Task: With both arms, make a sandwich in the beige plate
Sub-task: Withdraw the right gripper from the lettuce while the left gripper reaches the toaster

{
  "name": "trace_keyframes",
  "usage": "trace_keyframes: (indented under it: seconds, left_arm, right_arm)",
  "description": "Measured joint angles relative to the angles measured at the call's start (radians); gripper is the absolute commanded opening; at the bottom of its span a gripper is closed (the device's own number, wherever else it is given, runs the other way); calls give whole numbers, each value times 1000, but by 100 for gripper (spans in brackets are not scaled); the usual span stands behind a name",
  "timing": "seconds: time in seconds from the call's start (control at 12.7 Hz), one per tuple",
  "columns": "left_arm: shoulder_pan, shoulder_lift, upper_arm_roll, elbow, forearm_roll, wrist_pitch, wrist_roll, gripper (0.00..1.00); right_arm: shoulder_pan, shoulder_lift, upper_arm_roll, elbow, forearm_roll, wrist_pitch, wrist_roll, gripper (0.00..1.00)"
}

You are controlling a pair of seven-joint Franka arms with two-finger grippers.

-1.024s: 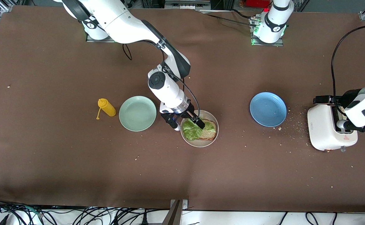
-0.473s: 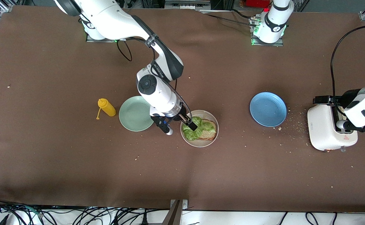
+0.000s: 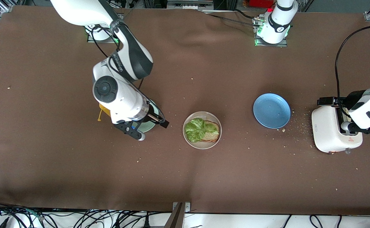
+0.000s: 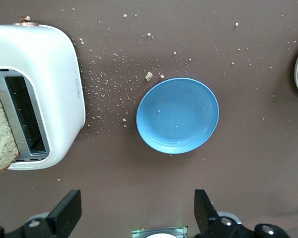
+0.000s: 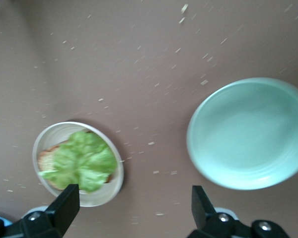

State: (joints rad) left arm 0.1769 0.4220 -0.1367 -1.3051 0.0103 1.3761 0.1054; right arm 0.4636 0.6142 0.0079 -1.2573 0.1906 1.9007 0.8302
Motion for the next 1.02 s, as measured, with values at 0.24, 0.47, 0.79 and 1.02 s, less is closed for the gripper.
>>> trace_keyframes:
  seconds: [0.24, 0.47, 0.79, 1.02]
  left_arm:
    - [7, 0, 5, 0, 68, 37, 4, 100]
    - [27, 0, 8, 0, 94, 60, 39, 100]
    - [101, 14, 12, -19, 160, 143, 136, 100]
    - [165, 53, 14, -48, 183, 234, 199, 100]
  right_arm:
    - [-15, -73, -116, 0, -29, -149, -328, 100]
    - [-76, -153, -166, -5, -38, -264, -534, 100]
    - [-217, -284, -127, -114, -107, -307, -691, 100]
    - [-364, -387, 27, -219, -214, -304, -707, 100]
